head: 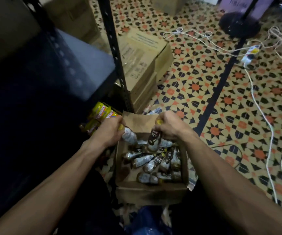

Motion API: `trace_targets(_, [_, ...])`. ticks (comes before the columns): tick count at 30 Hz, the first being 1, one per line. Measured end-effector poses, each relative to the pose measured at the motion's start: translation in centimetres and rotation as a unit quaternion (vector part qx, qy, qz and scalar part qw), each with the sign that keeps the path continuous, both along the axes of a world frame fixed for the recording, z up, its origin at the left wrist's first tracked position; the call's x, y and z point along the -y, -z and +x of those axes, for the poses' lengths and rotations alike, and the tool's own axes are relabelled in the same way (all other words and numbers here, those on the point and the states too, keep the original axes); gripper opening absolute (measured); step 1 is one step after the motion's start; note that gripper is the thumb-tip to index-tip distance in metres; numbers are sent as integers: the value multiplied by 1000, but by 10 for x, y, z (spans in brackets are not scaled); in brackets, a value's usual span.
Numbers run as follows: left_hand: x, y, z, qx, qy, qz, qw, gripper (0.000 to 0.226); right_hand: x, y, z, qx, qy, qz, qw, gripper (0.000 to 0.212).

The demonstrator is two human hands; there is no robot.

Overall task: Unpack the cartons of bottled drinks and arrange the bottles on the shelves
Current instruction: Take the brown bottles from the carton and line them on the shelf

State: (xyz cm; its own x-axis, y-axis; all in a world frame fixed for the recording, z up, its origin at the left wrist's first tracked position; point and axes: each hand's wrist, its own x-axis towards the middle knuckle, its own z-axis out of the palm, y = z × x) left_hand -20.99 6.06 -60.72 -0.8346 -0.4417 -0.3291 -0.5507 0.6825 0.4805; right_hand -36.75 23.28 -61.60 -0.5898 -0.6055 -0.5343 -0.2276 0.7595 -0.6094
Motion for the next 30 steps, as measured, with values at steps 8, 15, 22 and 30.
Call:
trace_targets(8, [-13, -231, 13, -18, 26, -9, 999, 23, -5, -210, 6, -52, -9, -47, 997, 19])
trace_targets(15, [-16, -400, 11, 7, 98, -67, 993, 23, -1, -362, -1, -100, -65, -101, 988, 11])
trace_targets(22, [-6, -504, 6, -16, 173, -146, 974, 25, 21, -450, -9, -159, -84, -170, 969, 28])
trace_targets(30, [19, -605, 1, -57, 156, -254, 953, 21, 60, -541, -4, -249, -77, -312, 913, 21])
